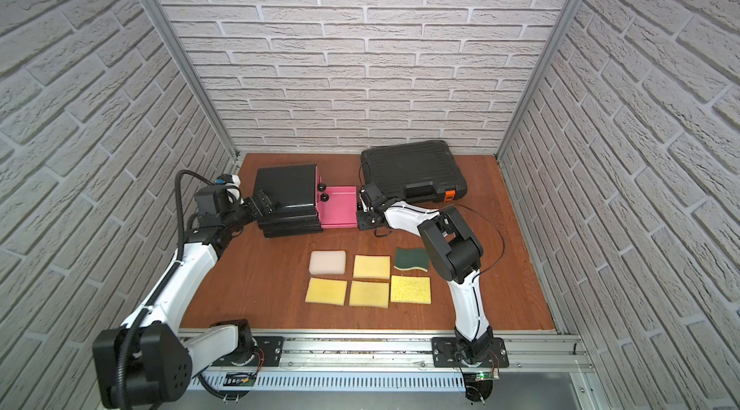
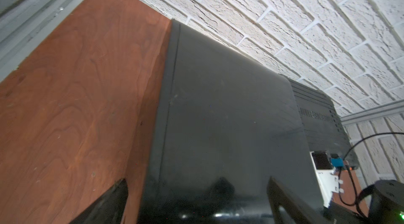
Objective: Take the sponge out of the drawer
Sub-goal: Close the drawer of the storage box.
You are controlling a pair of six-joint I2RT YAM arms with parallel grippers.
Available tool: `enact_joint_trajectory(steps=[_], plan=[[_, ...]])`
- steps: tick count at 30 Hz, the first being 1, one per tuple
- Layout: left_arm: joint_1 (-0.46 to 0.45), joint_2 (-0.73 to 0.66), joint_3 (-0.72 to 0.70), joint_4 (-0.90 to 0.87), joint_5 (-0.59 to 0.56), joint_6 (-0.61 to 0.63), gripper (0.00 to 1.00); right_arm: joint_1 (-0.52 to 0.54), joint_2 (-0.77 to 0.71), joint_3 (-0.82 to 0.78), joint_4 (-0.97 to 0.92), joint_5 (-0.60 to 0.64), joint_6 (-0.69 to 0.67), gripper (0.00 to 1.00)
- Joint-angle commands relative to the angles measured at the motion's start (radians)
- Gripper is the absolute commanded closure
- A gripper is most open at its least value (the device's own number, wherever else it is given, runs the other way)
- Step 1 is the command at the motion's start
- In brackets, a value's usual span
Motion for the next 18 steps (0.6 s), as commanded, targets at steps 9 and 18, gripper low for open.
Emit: enact_joint_trajectory(steps=[9,18], plan=[[0.008,0.07,-0.018,0.153,0.167,0.021,0.02,0.13,0.072,0.133,0.153,-0.021,0.017,0.5],[0.008,0.08,-0.035,0.197,0.192,-0.006,0.02,0.178,0.076,0.102,0.279,-0.009,0.041,0.48]])
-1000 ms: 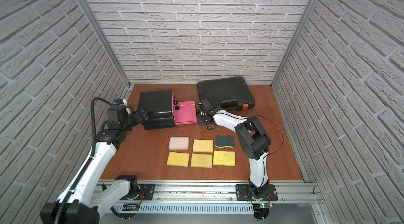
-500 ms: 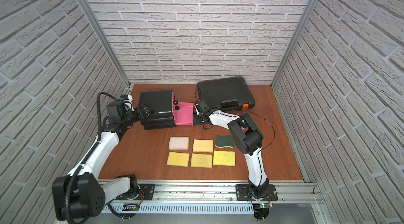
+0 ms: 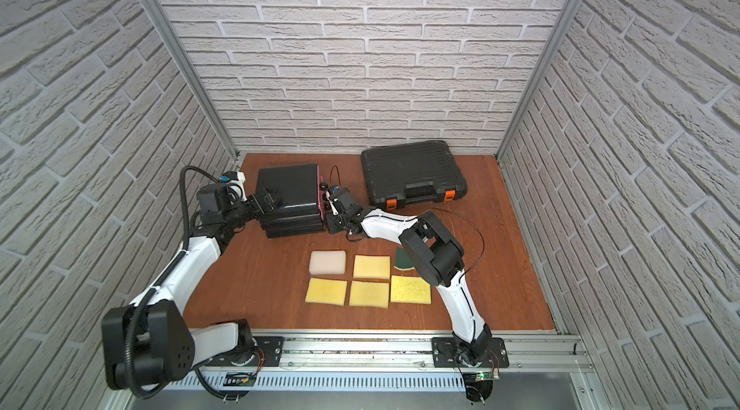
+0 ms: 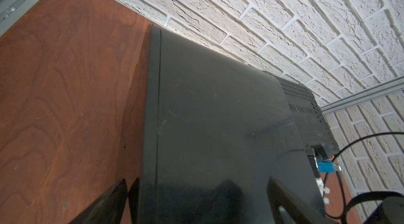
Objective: Take the sponge out of the drawer
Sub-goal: Close the drawer of the storage box.
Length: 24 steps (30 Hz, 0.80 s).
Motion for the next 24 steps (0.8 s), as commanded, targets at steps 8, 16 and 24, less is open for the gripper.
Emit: enact_joint_trajectory(steps=[8,16,24], plan=[[-0.01,-0.089,-0.052,0.079,-0.01,-0.017,0.02,0.009,-0.218,-0.151,0.007,0.288,-0.062,0.46],[-0.045,-0.443,-0.288,0.042,-0.575,0.125,0.02,-0.008,-0.622,-0.459,-0.072,0.703,-0.145,0.25],[-0.041,-0.196,-0.396,0.403,-0.856,0.205,0.02,-0.268,-0.983,-0.703,-0.118,0.79,-0.228,0.18]])
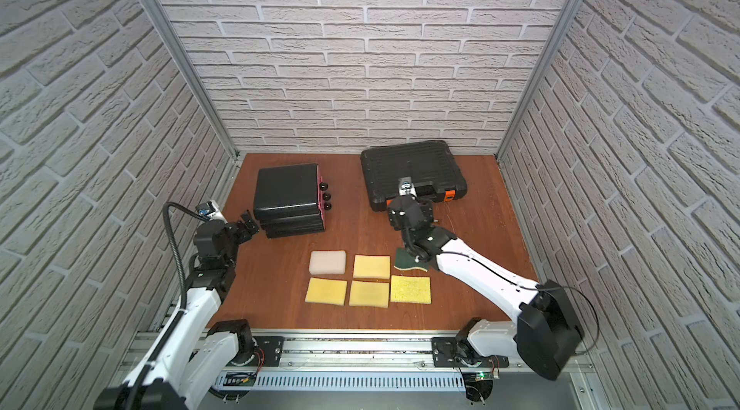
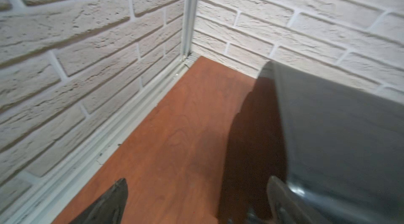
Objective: Take the sponge out of the drawer
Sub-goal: Close the drawer of the storage box, then reset both arms
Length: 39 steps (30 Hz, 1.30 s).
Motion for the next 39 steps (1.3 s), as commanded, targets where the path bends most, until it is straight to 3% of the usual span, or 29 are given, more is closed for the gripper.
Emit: enact_joint_trajectory(steps=[1,4,6,7,9,14,19,23,25,29,32,34,35,36,39], plan=[[-0.003,0.183,-0.037,0.289,-0.158,0.063,0.02,-0.141,-0.085,-0.093,0.001,0.062,-0.056,0.18],[-0.048,0.394,-0.091,0.601,-0.251,0.173,0.02,-0.323,-0.164,-0.198,0.105,-0.059,-0.111,0.18],[-0.089,0.498,-0.139,0.828,-0.251,0.258,0.02,-0.41,-0.212,-0.302,0.255,-0.142,-0.147,0.16],[-0.106,0.529,-0.143,0.859,-0.254,0.275,0.02,-0.436,-0.223,-0.351,0.341,-0.18,-0.16,0.15],[-0.119,0.598,-0.141,0.933,-0.244,0.306,0.02,-0.477,-0.204,-0.455,0.581,-0.233,-0.232,0.03],[-0.111,0.588,-0.158,0.942,-0.207,0.3,0.02,-0.501,-0.048,-0.443,0.659,-0.289,-0.224,0.02],[-0.09,0.577,-0.17,0.941,-0.181,0.279,0.02,-0.501,-0.009,-0.39,0.54,-0.451,-0.217,0.02],[-0.088,0.582,-0.194,0.99,-0.17,0.278,0.02,-0.502,-0.004,-0.468,0.728,-0.588,-0.183,0.01],[-0.086,0.586,-0.211,1.025,-0.151,0.285,0.02,-0.501,0.036,-0.456,0.725,-0.62,-0.193,0.0],[-0.097,0.649,-0.253,1.168,-0.062,0.333,0.02,-0.494,0.182,-0.505,0.927,-0.628,-0.199,0.0],[-0.087,0.746,-0.225,1.227,-0.027,0.346,0.02,-0.492,0.222,-0.497,0.942,-0.618,-0.202,0.0],[-0.033,0.652,-0.144,0.926,0.009,0.257,0.02,-0.494,0.226,-0.493,0.949,-0.609,-0.196,0.0],[0.013,0.656,-0.113,0.88,0.051,0.225,0.02,-0.494,0.233,-0.478,0.922,-0.621,-0.203,0.0],[0.012,0.68,-0.125,0.941,0.075,0.241,0.02,-0.494,0.225,-0.469,0.891,-0.62,-0.202,0.0],[0.014,0.667,-0.113,0.899,0.078,0.232,0.02,-0.484,0.226,-0.469,0.893,-0.617,-0.208,0.0]])
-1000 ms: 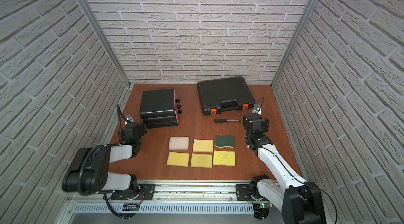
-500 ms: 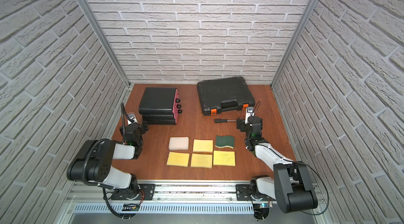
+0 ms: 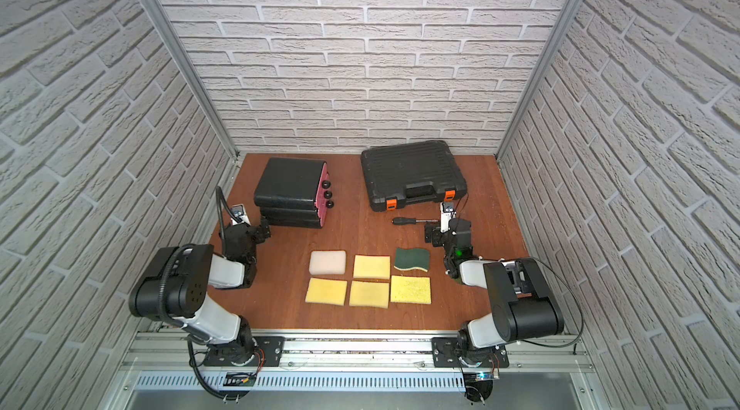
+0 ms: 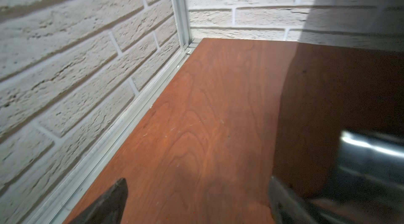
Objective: Take the sponge out of the drawer
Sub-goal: Reset both arms
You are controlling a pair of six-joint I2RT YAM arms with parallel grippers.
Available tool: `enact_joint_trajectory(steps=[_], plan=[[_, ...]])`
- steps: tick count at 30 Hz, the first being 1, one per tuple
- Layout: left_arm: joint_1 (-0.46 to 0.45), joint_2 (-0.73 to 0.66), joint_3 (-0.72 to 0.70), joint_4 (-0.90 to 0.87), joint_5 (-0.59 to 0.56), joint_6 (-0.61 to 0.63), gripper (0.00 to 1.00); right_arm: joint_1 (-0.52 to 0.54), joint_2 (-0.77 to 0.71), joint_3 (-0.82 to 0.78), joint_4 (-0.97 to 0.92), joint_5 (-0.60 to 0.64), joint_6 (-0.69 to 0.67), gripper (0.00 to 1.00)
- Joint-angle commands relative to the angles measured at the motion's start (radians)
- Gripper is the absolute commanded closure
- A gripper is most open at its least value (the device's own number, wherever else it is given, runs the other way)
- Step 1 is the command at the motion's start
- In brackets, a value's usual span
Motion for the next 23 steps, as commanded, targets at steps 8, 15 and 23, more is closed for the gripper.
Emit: enact_joint_trajectory(steps=[8,15,23], plan=[[-0.043,-0.011,0.066,-0.097,0.004,0.015,0.02,0.007,-0.022,0.012,0.053,0.005,0.002,0.0],[-0.031,-0.009,0.078,-0.121,0.032,0.007,0.02,0.007,-0.023,0.01,0.056,0.005,0.0,0.0],[-0.029,-0.016,0.072,-0.117,0.034,0.008,0.02,0.008,-0.022,0.01,0.056,0.005,0.001,0.0]])
